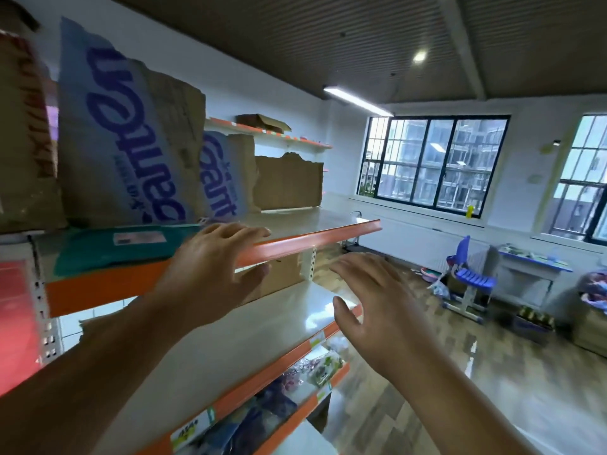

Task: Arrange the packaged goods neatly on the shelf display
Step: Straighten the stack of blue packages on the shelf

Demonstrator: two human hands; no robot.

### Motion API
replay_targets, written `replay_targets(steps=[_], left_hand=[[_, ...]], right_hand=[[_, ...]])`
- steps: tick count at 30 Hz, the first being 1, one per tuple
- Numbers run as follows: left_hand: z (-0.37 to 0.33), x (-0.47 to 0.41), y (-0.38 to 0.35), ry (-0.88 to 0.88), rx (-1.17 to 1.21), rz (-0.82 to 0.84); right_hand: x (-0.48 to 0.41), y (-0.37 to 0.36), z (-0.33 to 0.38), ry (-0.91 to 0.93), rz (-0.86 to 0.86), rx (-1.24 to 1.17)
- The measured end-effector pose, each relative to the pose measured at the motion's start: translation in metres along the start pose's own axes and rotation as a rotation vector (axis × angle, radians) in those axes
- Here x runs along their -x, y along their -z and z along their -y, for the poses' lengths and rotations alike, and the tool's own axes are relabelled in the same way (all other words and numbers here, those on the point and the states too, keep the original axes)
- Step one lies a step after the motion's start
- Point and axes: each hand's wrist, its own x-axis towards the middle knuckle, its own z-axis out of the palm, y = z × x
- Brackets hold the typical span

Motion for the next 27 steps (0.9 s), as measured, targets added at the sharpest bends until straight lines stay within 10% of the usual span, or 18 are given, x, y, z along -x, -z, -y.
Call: replay_targets(steps=[27], left_hand=[[0.059, -0.081, -0.072, 0.337, -0.308, -0.053]], right_hand=[[-0.219, -0.215, -0.007, 0.501, 0.300, -0.550]])
